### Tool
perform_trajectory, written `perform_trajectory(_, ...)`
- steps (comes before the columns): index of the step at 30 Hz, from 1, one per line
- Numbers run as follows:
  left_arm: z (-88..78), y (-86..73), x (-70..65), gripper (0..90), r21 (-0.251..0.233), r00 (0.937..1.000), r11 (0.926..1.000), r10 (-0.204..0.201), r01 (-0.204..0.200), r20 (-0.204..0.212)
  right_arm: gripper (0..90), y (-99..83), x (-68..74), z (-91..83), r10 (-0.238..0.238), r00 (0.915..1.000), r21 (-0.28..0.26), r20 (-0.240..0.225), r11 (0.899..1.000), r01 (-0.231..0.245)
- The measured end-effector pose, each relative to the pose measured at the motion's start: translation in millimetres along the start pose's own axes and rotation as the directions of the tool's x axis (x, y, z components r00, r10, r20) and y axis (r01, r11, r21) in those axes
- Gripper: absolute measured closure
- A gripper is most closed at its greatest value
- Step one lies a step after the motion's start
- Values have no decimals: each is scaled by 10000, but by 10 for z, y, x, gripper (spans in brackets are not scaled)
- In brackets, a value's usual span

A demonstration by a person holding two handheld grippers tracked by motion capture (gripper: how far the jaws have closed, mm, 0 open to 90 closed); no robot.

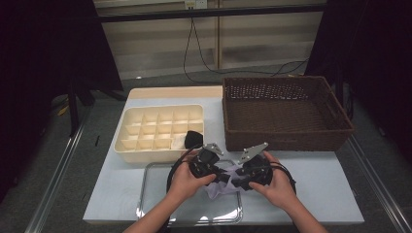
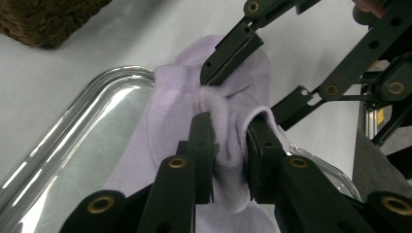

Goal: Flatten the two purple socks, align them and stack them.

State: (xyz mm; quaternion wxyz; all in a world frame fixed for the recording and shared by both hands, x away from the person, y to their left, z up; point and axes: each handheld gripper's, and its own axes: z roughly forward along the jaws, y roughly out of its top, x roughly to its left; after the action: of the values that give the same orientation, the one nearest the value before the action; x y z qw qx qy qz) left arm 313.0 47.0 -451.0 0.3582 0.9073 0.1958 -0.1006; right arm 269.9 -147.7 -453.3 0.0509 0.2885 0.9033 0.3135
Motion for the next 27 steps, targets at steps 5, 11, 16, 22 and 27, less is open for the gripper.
perform_trajectory(5, 23, 2, -3, 755, 3, 10000, 10000, -42, 42, 10, 585, 0, 7, 21, -131, 9999, -7, 61, 9999, 131)
perform_trajectory(11, 23, 5, -28, 756, -139, 9999, 9998, -145, 146, 39, 527, -12, -13, 24, 97, 9999, -78, 47, 9999, -97)
perform_trajectory(16, 28, 12, -11, 732, -238, 9997, 9997, -45, 50, 234, 717, -2, 5, 24, -145, 9997, 3, 211, 9999, 145)
perform_trajectory(22, 49, 26, -29, 579, -418, 9994, 9986, 339, -337, 44, 854, -16, -18, 9, -171, 9996, -123, 206, 9998, 174)
perform_trajectory(27, -51, 26, 22, 485, -500, 9997, 9985, 205, -212, -151, 859, -28, -40, -40, -136, 9998, -327, 174, 9994, 142)
